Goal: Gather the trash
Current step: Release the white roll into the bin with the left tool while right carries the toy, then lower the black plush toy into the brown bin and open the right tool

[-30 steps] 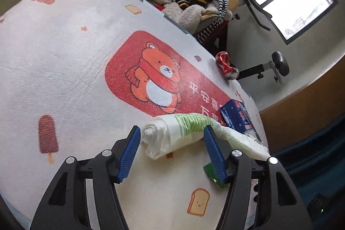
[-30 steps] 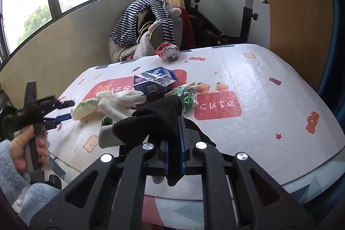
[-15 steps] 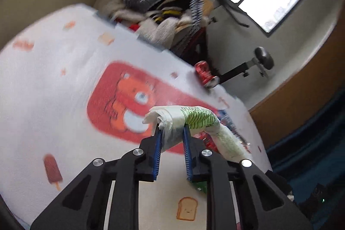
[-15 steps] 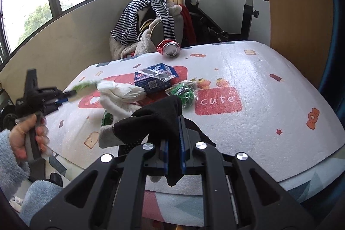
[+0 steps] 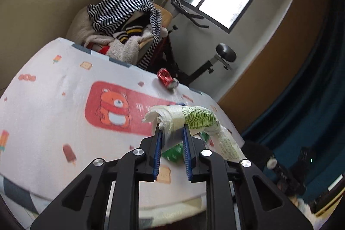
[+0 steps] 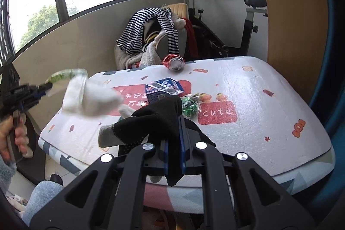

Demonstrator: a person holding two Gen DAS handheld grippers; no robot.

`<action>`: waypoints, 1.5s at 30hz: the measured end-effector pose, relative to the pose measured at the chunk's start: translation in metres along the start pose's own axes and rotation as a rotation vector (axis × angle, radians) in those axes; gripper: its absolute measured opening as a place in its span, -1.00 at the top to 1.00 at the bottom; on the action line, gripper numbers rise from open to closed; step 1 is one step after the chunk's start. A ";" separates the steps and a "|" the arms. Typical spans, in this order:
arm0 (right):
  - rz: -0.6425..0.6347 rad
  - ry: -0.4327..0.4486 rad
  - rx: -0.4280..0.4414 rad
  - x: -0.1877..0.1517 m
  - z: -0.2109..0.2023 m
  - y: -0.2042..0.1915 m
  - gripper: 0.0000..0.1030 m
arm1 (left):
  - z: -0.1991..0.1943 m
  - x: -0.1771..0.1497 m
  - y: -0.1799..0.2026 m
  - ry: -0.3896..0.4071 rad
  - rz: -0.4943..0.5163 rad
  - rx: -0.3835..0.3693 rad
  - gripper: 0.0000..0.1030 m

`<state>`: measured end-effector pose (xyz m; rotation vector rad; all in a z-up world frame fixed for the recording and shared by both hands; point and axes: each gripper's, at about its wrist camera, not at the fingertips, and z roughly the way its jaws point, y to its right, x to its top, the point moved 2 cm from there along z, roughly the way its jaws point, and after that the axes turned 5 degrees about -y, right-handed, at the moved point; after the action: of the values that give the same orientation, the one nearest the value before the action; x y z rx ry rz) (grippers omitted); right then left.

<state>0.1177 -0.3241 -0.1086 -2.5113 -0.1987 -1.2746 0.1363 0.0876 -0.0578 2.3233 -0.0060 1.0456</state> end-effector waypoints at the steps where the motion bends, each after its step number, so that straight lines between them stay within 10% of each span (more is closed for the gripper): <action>1: -0.010 0.004 0.001 -0.001 -0.005 -0.003 0.77 | -0.005 -0.010 0.001 -0.011 0.006 -0.011 0.65; 16: -0.102 -0.022 0.015 -0.025 -0.029 -0.037 0.77 | -0.036 -0.149 -0.010 -0.205 0.007 -0.010 0.65; 32: -0.121 -0.049 0.014 -0.037 -0.029 -0.043 0.77 | 0.013 -0.180 0.015 -0.366 0.092 0.089 0.60; 36: -0.111 -0.056 0.022 -0.039 -0.027 -0.040 0.77 | 0.016 -0.183 0.019 -0.364 0.114 0.079 -0.35; 45: -0.097 -0.131 0.225 -0.062 -0.015 -0.040 0.71 | 0.001 -0.173 0.027 -0.290 0.176 0.112 -0.85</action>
<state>0.0584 -0.2901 -0.1413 -2.4160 -0.4728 -1.0564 0.0104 0.0254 -0.1629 2.5950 -0.2759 0.7983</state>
